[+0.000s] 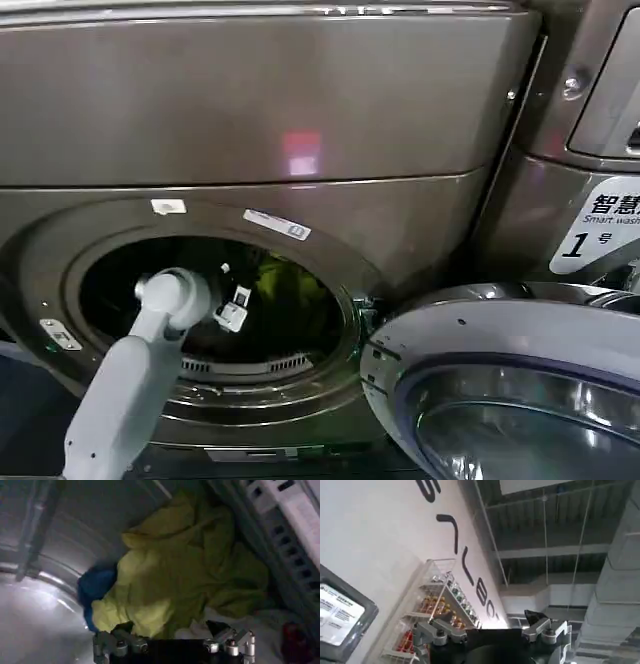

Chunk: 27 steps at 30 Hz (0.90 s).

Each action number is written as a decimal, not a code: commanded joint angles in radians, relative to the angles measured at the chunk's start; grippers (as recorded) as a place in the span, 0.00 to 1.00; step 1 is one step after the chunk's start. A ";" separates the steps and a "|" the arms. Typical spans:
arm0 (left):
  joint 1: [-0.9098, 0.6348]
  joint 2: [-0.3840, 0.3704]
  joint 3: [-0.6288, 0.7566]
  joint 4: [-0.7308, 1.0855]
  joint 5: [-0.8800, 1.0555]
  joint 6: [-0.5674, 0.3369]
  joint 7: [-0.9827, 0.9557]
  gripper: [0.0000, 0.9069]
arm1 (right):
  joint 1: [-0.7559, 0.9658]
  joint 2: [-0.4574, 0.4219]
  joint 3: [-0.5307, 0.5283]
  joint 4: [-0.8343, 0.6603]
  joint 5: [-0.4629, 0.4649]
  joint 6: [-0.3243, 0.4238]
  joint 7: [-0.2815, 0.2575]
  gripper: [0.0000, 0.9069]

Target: Grasp the clothes from the dryer.

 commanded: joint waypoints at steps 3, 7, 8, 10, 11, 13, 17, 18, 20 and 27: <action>-0.106 0.017 0.152 0.065 0.024 -0.015 0.001 1.00 | 0.000 0.002 -0.003 0.001 0.001 0.001 -0.001 1.00; -0.128 -0.003 0.167 0.107 0.030 -0.017 0.001 1.00 | -0.004 0.002 -0.001 -0.001 0.003 0.003 -0.002 1.00; -0.128 -0.011 0.167 0.119 0.028 -0.015 0.001 1.00 | -0.005 0.003 0.000 0.000 0.003 0.003 -0.003 1.00; -0.124 -0.018 0.167 0.138 0.020 -0.015 0.001 1.00 | -0.006 0.004 -0.001 -0.001 0.003 0.004 -0.003 1.00; -0.121 -0.021 0.168 0.144 0.018 -0.014 0.001 1.00 | -0.006 0.004 -0.001 -0.002 0.003 0.005 -0.003 1.00; -0.113 -0.025 0.168 0.158 0.005 -0.010 0.001 1.00 | -0.004 0.003 -0.004 -0.001 0.003 0.005 -0.003 1.00; -0.096 -0.027 0.161 0.165 0.006 -0.012 0.001 1.00 | 0.003 0.005 -0.014 0.001 0.002 0.006 -0.003 1.00; -0.092 -0.026 0.161 0.164 0.008 -0.013 0.001 1.00 | 0.004 0.005 -0.016 0.001 0.001 0.006 -0.003 1.00; -0.084 -0.020 0.162 0.164 0.004 -0.010 0.002 1.00 | 0.005 0.005 -0.018 0.001 0.001 0.006 -0.003 1.00; -0.041 0.003 0.143 0.145 0.035 -0.012 0.004 1.00 | 0.003 0.005 -0.019 0.001 0.001 0.008 -0.003 1.00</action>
